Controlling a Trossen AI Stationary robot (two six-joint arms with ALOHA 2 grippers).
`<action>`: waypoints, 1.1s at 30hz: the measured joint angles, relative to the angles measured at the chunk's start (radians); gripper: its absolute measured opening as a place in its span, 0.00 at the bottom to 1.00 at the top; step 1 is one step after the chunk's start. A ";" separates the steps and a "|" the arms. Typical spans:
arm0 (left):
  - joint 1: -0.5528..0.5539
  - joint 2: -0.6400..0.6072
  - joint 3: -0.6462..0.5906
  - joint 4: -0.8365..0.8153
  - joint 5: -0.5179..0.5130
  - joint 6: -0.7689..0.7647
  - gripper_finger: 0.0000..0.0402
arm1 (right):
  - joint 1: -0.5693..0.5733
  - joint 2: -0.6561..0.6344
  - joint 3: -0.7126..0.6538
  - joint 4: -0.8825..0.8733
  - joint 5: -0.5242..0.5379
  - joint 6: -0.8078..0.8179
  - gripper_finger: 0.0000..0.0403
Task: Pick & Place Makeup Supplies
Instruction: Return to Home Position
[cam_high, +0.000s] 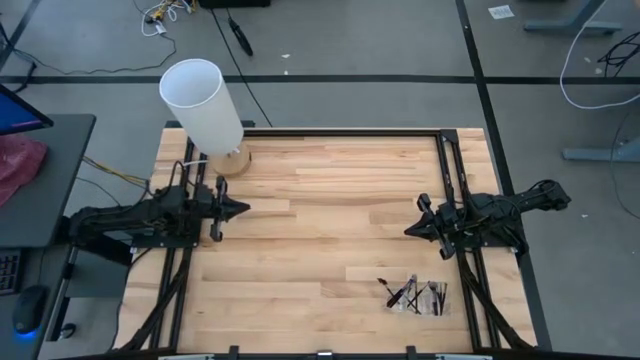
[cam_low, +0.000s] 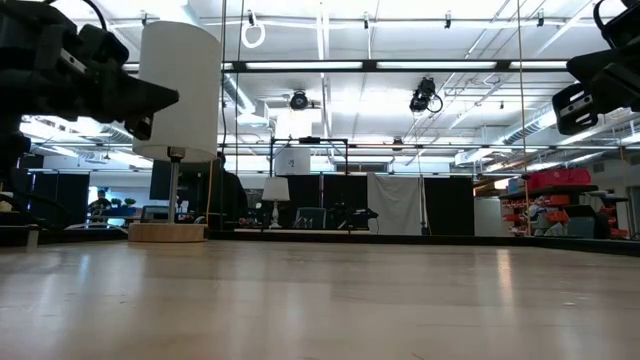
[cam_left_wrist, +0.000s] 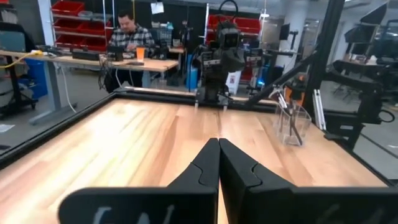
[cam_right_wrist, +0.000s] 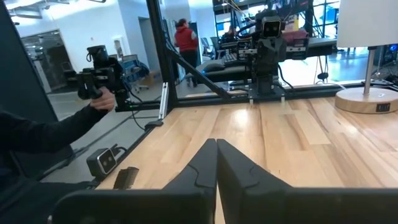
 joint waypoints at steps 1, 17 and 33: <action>0.000 0.002 0.000 -0.001 0.003 0.000 0.01 | 0.000 0.000 0.000 0.000 0.000 0.000 0.03; 0.000 0.034 -0.001 0.014 0.005 -0.027 0.01 | 0.000 0.000 0.000 0.000 0.000 0.000 0.03; 0.000 0.034 -0.001 0.020 0.003 -0.027 0.01 | -0.095 -0.019 0.002 0.002 -0.004 0.000 0.03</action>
